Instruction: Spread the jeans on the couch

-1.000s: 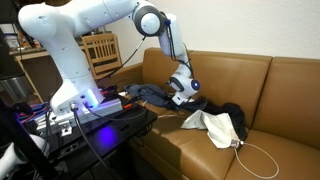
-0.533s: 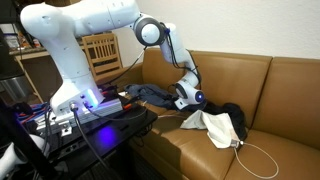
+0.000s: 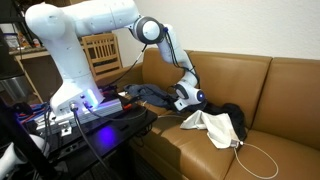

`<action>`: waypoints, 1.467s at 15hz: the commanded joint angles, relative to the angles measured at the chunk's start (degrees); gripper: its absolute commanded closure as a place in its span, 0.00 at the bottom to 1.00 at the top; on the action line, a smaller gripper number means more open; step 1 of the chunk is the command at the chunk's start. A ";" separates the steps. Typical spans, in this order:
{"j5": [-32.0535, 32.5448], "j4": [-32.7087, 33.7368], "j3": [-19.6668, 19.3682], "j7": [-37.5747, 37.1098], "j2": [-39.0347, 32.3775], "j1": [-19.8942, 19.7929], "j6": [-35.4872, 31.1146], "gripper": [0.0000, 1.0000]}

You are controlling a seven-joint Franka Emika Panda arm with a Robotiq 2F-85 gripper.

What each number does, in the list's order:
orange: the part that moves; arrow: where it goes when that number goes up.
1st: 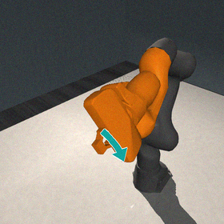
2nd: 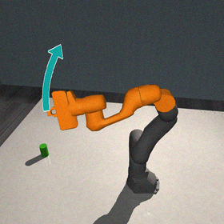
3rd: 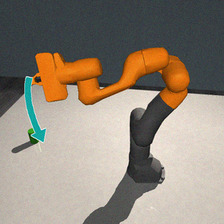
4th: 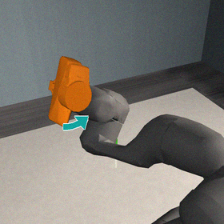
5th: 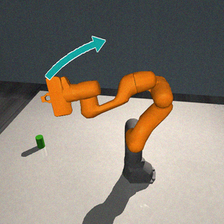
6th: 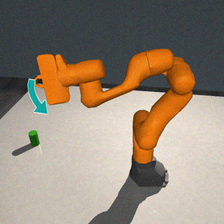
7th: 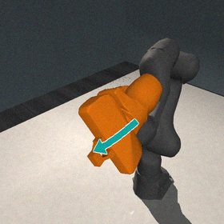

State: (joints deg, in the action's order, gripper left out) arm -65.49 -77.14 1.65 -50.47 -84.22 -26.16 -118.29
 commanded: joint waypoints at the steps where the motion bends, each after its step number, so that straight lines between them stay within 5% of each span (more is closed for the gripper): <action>1: -3.16 -0.02 -2.06 -0.05 -0.01 1.79 1.45 0.00; 9: -8.63 -0.13 -4.10 0.28 -0.10 5.59 -4.31 0.00; 13: -8.76 -0.36 -6.29 0.61 -0.09 10.49 -16.71 0.00; 18: -10.55 -1.77 -4.25 5.89 1.45 14.16 -32.78 0.00; 22: -15.14 -12.12 -2.73 14.04 10.42 18.46 -47.24 0.00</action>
State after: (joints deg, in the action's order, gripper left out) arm -76.33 -79.31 -2.33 -43.54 -82.16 -9.94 -156.32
